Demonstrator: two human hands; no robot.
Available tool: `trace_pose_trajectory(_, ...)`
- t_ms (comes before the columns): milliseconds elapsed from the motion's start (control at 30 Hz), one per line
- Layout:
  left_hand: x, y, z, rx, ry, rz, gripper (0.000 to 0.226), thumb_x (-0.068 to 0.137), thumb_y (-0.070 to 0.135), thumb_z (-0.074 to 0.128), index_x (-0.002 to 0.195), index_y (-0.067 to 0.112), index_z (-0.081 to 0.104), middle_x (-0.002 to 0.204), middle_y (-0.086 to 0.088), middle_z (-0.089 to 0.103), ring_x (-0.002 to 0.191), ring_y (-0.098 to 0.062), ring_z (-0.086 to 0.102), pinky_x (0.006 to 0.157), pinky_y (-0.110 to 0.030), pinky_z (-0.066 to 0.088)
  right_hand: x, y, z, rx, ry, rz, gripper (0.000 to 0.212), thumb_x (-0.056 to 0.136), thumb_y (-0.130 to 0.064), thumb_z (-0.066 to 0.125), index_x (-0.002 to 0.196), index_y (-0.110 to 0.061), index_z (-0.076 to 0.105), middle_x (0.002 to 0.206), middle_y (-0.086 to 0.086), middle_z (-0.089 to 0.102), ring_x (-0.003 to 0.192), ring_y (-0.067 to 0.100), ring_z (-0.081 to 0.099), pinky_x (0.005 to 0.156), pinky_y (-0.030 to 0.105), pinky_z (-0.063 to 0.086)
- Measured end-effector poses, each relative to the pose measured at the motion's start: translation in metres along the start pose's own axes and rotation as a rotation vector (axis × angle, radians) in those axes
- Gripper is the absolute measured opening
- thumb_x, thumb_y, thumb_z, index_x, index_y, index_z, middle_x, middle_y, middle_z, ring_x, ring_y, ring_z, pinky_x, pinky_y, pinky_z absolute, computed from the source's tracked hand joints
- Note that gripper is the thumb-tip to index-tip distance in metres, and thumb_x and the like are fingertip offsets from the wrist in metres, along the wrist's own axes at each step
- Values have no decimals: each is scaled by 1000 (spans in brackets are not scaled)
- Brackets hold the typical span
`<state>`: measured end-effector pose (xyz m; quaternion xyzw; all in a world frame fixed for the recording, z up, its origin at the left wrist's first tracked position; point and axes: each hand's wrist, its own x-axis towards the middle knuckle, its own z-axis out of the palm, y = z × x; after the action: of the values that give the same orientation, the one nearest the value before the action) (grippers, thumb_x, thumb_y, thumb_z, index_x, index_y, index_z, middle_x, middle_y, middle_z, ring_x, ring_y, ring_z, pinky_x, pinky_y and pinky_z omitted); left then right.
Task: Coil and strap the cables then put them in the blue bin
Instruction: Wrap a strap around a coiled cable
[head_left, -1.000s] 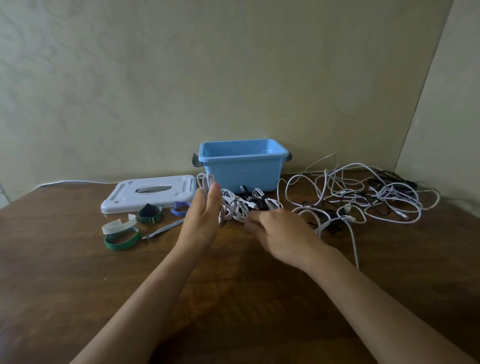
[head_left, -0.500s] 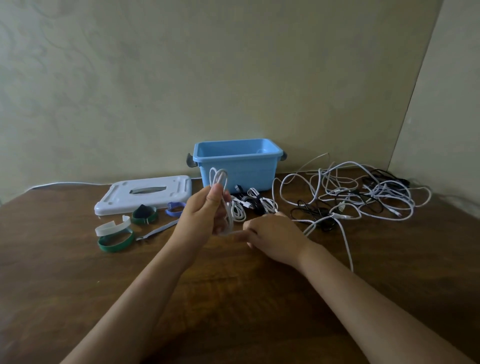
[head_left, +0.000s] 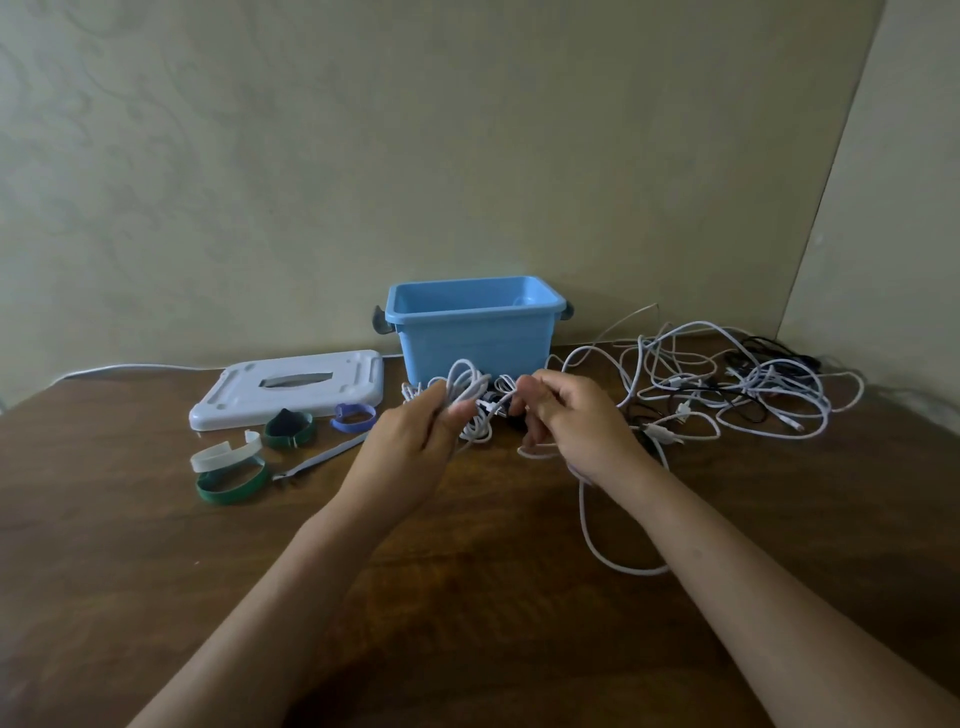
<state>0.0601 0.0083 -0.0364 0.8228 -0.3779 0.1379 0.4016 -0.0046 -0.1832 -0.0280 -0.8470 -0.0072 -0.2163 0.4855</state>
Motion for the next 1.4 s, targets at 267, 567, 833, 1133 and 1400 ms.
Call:
trace_pose_trajectory(267,0,8,11,-94,-129,14,41,94,51,43,81,15,58,72,-6,60,59,-10,50,56,-30,40,-5,-11,5,288,14,88,34,105,-43,43,93,-18,62,51,-11,38,47,5,37,47,16,40)
trace_pose_trajectory(567,-3,17,10,-340,-365,-111,41,97,45,41,92,6,52,73,-3,51,60,-8,46,61,-25,43,-5,-8,9,198,-29,103,28,107,-39,41,95,-24,61,49,-23,51,49,-7,49,54,15,43)
trace_pose_trajectory(833,4,11,-3,-300,-56,-353,38,104,44,33,86,16,51,76,-5,54,68,-17,52,69,-38,47,-6,-12,-1,35,-85,38,34,106,-38,46,89,-18,68,60,-2,49,58,10,52,63,29,47)
trace_pose_trajectory(1133,-2,29,5,-527,-103,-372,43,106,36,33,99,-3,52,81,-15,47,66,-20,48,59,-29,44,-21,-16,36,-14,-179,-53,18,108,-35,46,103,-35,64,57,-31,56,53,-10,54,56,12,34)
trace_pose_trajectory(1400,-4,31,4,-458,-164,-262,52,90,54,40,94,4,53,71,-4,53,60,-14,51,61,-31,47,-20,-18,33,-8,-181,-28,23,106,-38,48,93,-33,66,52,-23,57,49,-4,53,56,18,39)
